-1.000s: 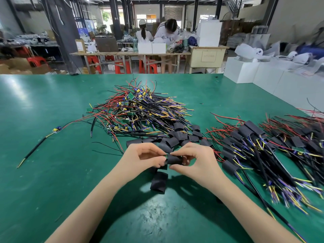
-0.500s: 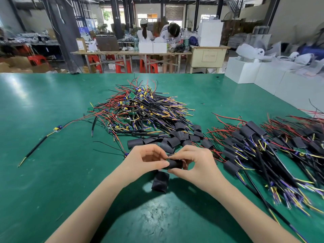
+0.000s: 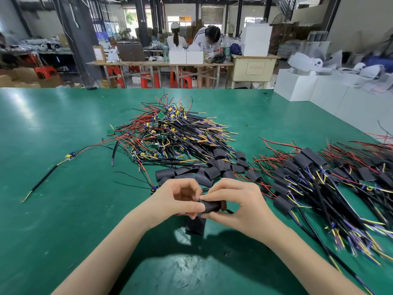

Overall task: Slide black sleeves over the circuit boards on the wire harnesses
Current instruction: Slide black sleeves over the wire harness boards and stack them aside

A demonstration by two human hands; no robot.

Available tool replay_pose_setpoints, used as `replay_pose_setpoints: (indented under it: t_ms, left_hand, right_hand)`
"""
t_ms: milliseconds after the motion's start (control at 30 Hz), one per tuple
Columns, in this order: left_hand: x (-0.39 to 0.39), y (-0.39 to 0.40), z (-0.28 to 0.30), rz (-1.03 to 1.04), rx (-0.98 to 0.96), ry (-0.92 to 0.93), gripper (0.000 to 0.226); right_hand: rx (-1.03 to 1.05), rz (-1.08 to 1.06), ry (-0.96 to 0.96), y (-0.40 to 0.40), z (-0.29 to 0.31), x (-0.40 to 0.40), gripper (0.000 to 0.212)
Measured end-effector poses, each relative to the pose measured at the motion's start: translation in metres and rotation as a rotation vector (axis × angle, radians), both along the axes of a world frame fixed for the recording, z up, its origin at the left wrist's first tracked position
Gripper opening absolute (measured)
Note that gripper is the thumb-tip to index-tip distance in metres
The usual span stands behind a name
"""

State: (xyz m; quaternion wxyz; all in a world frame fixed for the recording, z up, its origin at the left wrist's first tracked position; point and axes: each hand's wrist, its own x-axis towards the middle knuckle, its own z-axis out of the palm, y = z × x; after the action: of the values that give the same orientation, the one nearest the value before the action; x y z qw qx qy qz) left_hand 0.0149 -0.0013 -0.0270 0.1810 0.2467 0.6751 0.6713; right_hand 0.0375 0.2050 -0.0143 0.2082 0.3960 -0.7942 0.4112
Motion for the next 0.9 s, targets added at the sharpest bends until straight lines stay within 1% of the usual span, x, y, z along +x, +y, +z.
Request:
replay_pose_setpoints:
  t_ms: [167, 433, 500, 567, 633, 667, 733, 800, 833, 900]
  left_hand:
    - [0.0, 0.0, 0.001, -0.008, 0.105, -0.063, 0.011]
    - [0.0, 0.005, -0.005, 0.038, 0.122, -0.078, 0.007]
    - [0.001, 0.007, -0.004, 0.056, 0.108, -0.04, 0.006]
    - [0.002, 0.01, 0.0, 0.113, 0.085, 0.071, 0.009]
    - [0.001, 0.01, 0.004, 0.239, 0.078, 0.211, 0.02]
    - [0.0, 0.009, 0.006, 0.316, 0.09, 0.261, 0.023]
    - [-0.003, 0.004, 0.009, 0.457, 0.122, 0.322, 0.021]
    - [-0.006, -0.001, 0.008, 0.557, 0.122, 0.336, 0.017]
    - [-0.008, -0.004, 0.007, 0.585, 0.117, 0.325, 0.016]
    - [-0.011, -0.006, 0.005, 0.612, 0.096, 0.302, 0.013]
  right_hand:
    - [-0.003, -0.03, 0.001, 0.006, 0.002, -0.006, 0.027]
    - [0.001, -0.019, -0.007, 0.006, 0.001, -0.005, 0.024]
    - [0.037, -0.053, 0.053, 0.007, 0.003, -0.005, 0.022]
    - [0.139, -0.183, 0.238, 0.008, 0.007, -0.008, 0.023]
    - [0.193, -0.333, 0.462, 0.015, 0.013, -0.012, 0.02]
    - [0.181, -0.41, 0.558, 0.022, 0.016, -0.014, 0.019]
    - [0.1, -0.59, 0.682, 0.041, 0.025, -0.018, 0.019]
    - [0.017, -0.78, 0.719, 0.068, 0.031, -0.023, 0.019]
    - [-0.004, -0.868, 0.703, 0.082, 0.033, -0.026, 0.019]
    - [0.025, -1.035, 0.599, 0.107, 0.032, -0.03, 0.022]
